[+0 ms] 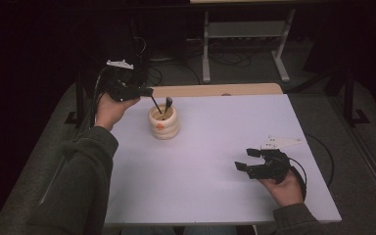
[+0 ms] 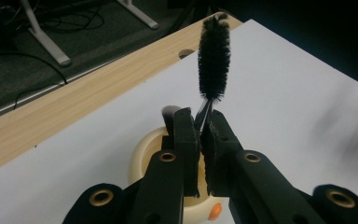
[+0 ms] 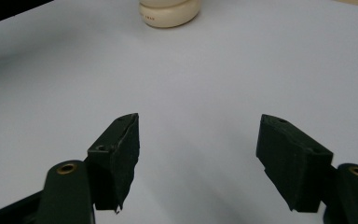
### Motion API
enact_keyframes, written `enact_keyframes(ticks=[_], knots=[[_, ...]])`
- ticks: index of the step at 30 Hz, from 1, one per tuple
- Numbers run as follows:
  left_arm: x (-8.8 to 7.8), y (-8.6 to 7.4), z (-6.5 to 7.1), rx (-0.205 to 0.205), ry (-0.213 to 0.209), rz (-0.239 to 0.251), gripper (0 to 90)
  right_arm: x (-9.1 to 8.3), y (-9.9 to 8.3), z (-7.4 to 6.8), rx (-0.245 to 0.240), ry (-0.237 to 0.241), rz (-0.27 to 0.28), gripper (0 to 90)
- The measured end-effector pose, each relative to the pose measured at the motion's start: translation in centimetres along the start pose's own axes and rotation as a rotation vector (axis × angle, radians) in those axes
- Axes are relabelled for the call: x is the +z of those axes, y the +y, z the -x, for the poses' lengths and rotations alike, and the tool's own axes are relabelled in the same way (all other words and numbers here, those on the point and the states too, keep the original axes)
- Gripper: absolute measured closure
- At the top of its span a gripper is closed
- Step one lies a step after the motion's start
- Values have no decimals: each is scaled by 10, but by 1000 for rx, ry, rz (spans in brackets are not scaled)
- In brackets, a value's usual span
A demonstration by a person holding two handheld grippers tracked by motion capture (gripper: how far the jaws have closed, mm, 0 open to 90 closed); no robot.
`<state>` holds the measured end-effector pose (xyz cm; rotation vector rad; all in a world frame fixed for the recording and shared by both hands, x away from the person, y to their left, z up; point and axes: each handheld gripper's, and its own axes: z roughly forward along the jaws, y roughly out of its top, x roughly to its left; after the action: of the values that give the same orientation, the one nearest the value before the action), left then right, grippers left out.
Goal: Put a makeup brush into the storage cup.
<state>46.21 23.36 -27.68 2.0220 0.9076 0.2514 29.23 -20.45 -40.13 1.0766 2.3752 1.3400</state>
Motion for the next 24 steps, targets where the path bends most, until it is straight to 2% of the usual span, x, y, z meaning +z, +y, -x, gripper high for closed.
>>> enact_keyframes(ticks=[13, 24], knots=[[7, -3, -9, -23, 21, -17, 848, 0, 0, 1, 0, 3, -1, 289], [14, -4, -11, -31, 39, -17, 847, 1, 0, 0, 1, 3, -3, 289]])
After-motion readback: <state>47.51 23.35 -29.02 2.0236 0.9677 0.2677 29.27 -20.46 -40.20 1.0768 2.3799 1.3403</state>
